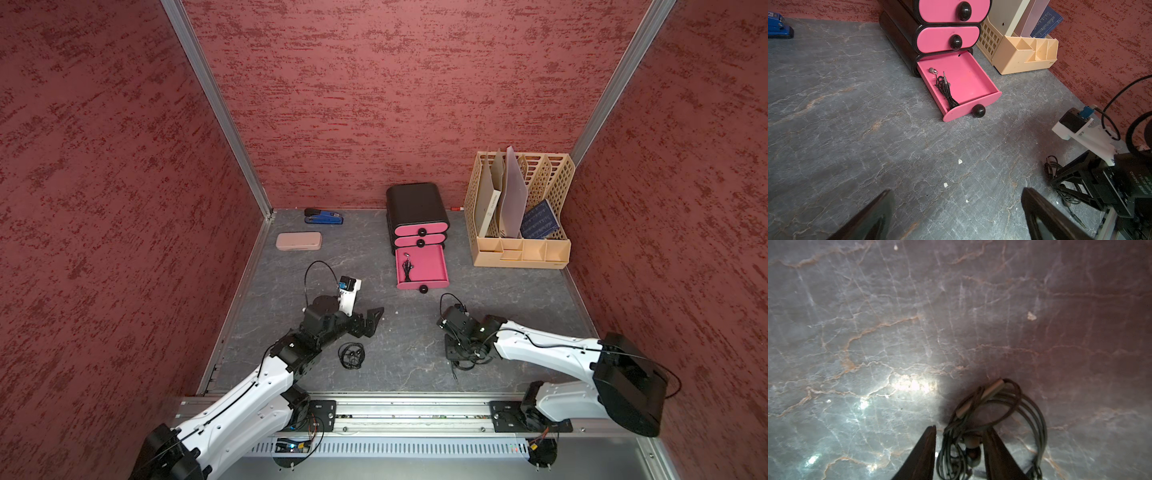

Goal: Place the wired earphones into the drawer by color
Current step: Pick up the wired earphones from the center of the board.

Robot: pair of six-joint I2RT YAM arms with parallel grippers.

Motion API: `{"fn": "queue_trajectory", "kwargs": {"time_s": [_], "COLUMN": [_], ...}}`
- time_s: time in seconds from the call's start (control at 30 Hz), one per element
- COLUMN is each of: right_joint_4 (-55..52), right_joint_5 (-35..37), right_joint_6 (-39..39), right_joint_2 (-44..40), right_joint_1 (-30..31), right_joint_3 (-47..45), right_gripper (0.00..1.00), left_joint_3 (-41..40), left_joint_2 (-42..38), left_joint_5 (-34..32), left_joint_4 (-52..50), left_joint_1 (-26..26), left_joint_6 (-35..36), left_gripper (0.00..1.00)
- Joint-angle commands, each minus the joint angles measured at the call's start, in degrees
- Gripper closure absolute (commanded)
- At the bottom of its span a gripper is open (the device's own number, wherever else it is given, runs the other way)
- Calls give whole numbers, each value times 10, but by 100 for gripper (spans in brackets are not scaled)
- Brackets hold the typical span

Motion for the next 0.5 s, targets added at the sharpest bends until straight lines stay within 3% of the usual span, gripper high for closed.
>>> {"fn": "queue_trajectory", "kwargs": {"time_s": [0.0,0.47], "right_joint_4": [-9,4], "right_joint_5": [34,38], "right_joint_6": [0,-5], "right_joint_2": [10,32], "right_joint_1": [6,7], "right_joint_3": [21,16], "right_gripper": [59,77], "left_joint_3": [-1,-2], "left_joint_2": [-1,2], "left_joint_5": [-5,-6], "left_joint_4": [13,14], "left_joint_1": [-1,-2], "left_joint_6": [10,10], "left_gripper": [0,0]}}
